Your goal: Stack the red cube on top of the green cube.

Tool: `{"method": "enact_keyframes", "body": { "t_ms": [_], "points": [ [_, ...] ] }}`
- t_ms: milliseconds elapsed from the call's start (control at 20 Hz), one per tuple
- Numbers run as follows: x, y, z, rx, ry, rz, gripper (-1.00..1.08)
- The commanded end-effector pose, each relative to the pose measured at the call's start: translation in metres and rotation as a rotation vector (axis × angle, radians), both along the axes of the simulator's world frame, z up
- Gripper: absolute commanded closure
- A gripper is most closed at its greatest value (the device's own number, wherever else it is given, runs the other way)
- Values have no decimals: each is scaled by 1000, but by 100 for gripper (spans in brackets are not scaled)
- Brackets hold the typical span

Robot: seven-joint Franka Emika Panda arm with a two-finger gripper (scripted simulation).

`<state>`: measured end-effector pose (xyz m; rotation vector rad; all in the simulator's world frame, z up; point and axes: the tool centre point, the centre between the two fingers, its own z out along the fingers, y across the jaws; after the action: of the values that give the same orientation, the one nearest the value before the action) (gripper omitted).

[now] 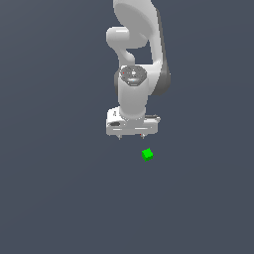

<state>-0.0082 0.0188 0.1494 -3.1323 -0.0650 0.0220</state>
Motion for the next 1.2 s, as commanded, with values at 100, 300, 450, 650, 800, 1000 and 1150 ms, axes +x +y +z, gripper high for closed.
{"method": "enact_keyframes", "body": {
  "t_ms": [100, 300, 450, 650, 800, 1000, 1150],
  "points": [
    [-14, 14, -10, 0, -2, 85, -92],
    [-34, 31, -23, -1, -5, 194, -92],
    [-54, 43, -34, -1, -7, 294, -92],
    [-82, 57, -50, -1, -11, 427, -92],
    [-99, 63, -60, -1, -13, 507, -92],
    [-118, 68, -70, -2, -15, 588, -92],
    [-127, 69, -76, -2, -16, 630, -92]
  ]
}}
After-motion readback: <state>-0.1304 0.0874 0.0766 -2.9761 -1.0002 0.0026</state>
